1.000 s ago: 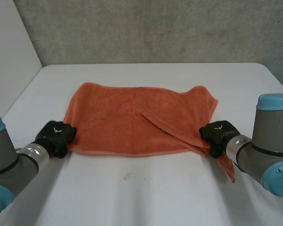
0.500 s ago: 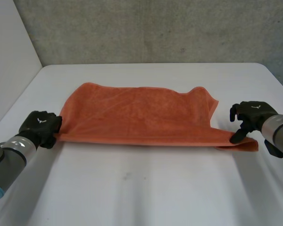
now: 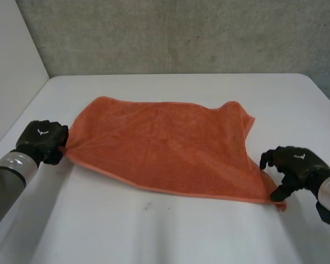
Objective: Fold the laundry
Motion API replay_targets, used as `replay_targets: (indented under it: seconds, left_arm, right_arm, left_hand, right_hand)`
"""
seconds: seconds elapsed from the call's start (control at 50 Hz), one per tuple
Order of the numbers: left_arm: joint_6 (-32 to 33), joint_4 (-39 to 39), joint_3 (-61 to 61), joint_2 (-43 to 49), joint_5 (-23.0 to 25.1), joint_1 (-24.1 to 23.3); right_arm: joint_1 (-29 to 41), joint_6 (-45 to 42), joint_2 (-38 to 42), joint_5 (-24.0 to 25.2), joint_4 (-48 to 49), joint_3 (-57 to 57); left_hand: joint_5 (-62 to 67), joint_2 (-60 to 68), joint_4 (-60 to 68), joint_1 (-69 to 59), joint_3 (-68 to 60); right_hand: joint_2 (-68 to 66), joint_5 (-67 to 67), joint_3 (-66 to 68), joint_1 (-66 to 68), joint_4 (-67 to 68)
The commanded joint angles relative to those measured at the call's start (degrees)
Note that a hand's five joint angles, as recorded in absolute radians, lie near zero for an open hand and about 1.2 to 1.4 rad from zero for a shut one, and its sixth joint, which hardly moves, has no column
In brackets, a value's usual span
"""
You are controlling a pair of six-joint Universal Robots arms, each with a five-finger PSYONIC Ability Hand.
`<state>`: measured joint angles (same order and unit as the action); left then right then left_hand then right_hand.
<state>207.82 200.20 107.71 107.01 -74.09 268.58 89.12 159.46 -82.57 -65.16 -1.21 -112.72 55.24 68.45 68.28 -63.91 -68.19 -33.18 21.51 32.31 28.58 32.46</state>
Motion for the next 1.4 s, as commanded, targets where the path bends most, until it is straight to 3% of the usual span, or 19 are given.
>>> replay_targets:
  seconds: [0.02,0.26,0.56,0.66,0.72,0.82,0.88,0.96,1.04,1.14,1.26,1.4]
  left_arm:
    - [0.13,0.01,-0.13,0.13,0.00,0.02]
    - [0.04,0.01,0.13,0.13,0.00,0.02]
    - [0.04,0.01,0.13,0.22,0.09,0.10]
    - [0.04,-0.08,0.22,0.22,0.00,-0.07]
    - [0.04,-0.25,0.22,0.22,0.00,-0.25]
    - [0.04,-4.80,-0.13,-5.03,0.08,-0.42]
    - [0.04,-7.88,-0.57,-8.81,0.09,-0.42]
    - [-0.05,-13.69,-2.06,-16.20,0.17,-0.42]
    - [-0.05,-18.35,-3.82,-22.27,0.26,-0.60]
    - [0.22,-24.76,-8.04,-28.08,0.26,-0.69]
    - [0.83,-29.17,-9.27,-25.80,0.17,-0.69]
    - [4.26,-29.61,-9.89,-8.76,-0.18,-1.13]
  right_arm:
    - [-0.35,-3.62,0.21,1.35,4.62,-5.67]
    - [-1.14,-9.69,1.53,1.53,16.40,-10.42]
    - [-0.87,-14.61,9.18,1.18,20.19,-8.31]
    - [-1.14,-14.18,10.32,1.17,20.63,-6.20]
    - [-1.14,-13.91,9.19,0.39,20.81,-5.15]
    - [-0.96,-9.88,-3.10,-0.14,19.14,-2.34]
    - [-1.14,-1.55,-11.36,-0.41,15.56,2.83]
    - [-1.31,1.21,-16.56,-0.06,3.99,11.17]
    - [-1.93,0.60,-17.01,-0.06,-6.94,18.74]
    - [-2.28,-8.44,-14.21,-0.23,-24.87,29.03]
    - [-1.67,-20.40,-6.56,-1.37,-36.40,32.12]
    - [4.48,-23.31,6.61,-9.19,-36.07,32.82]
  left_hand:
    - [14.76,11.55,11.72,-16.09,-11.81]
    - [14.76,11.55,11.72,-16.09,-11.81]
    - [14.76,11.55,11.72,-16.09,-11.81]
    - [14.76,11.55,11.72,-16.09,-11.81]
    - [14.76,11.55,11.72,-16.09,-11.81]
    - [14.76,11.55,11.72,-16.09,-11.81]
    - [14.76,11.55,11.72,-16.09,-11.81]
    - [14.76,11.55,11.72,-16.09,-11.81]
    - [14.76,11.55,11.72,-16.09,-11.81]
    - [14.76,11.55,11.72,-16.09,-11.81]
    - [14.76,11.55,11.72,-16.09,-11.81]
    - [14.76,11.55,11.72,-16.09,-11.81]
  right_hand:
    - [-3.32,4.98,4.18,7.91,4.03]
    - [-4.49,6.16,5.35,9.08,5.20]
    - [-11.22,12.89,12.08,15.81,11.93]
    - [-46.74,48.41,47.60,51.33,47.45]
    - [-46.82,48.49,47.69,51.42,47.54]
    - [-46.82,48.49,47.69,51.42,47.54]
    - [-46.82,48.49,47.69,51.42,47.54]
    - [-46.82,48.49,47.69,51.42,47.54]
    - [-46.82,48.49,47.69,51.42,47.54]
    - [-46.82,48.49,47.69,51.42,47.54]
    - [-46.82,48.49,47.69,51.42,47.54]
    - [-46.82,48.49,47.69,51.42,47.54]
